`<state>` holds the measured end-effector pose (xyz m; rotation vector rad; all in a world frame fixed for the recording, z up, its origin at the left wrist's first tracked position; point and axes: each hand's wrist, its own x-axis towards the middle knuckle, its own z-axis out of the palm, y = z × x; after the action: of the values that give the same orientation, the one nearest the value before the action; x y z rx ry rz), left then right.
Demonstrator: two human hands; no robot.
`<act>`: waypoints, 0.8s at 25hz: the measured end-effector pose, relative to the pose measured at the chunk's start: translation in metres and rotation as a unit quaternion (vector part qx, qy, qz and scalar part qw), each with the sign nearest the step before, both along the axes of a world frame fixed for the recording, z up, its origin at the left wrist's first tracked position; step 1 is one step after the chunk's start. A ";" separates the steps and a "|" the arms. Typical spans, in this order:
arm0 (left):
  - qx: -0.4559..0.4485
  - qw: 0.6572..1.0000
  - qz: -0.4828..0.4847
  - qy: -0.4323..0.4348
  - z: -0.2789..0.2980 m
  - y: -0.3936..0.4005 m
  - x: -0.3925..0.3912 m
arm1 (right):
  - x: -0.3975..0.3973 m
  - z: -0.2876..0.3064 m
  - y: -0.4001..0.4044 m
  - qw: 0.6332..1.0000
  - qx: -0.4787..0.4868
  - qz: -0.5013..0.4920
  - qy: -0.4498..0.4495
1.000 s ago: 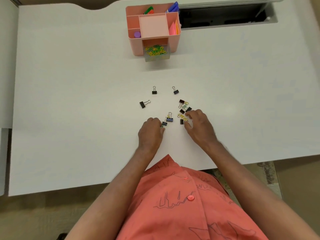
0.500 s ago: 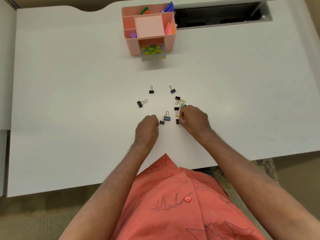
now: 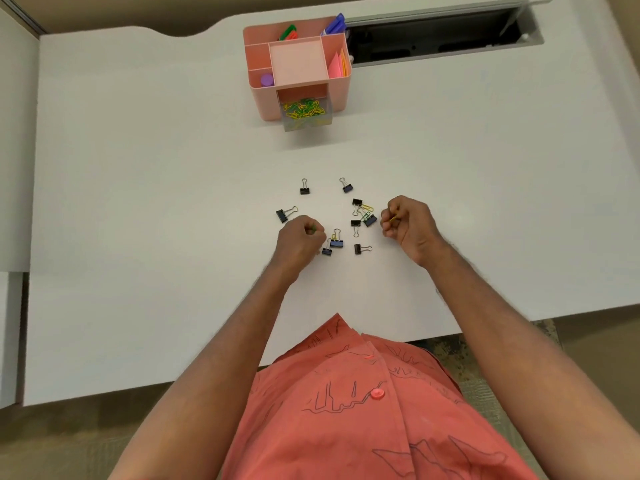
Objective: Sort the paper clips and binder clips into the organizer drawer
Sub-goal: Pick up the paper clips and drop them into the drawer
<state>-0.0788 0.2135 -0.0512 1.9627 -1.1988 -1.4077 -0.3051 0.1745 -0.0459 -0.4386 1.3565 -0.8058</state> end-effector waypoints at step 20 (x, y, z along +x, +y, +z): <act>-0.050 0.935 -0.219 -0.274 -0.014 -0.027 -0.011 | 0.007 -0.023 -0.031 0.845 -0.147 0.265 0.440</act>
<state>-0.0894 0.1866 -0.0655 2.1736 -2.0190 -0.9606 -0.2981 0.1437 -0.0693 -1.4942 1.8084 -0.3222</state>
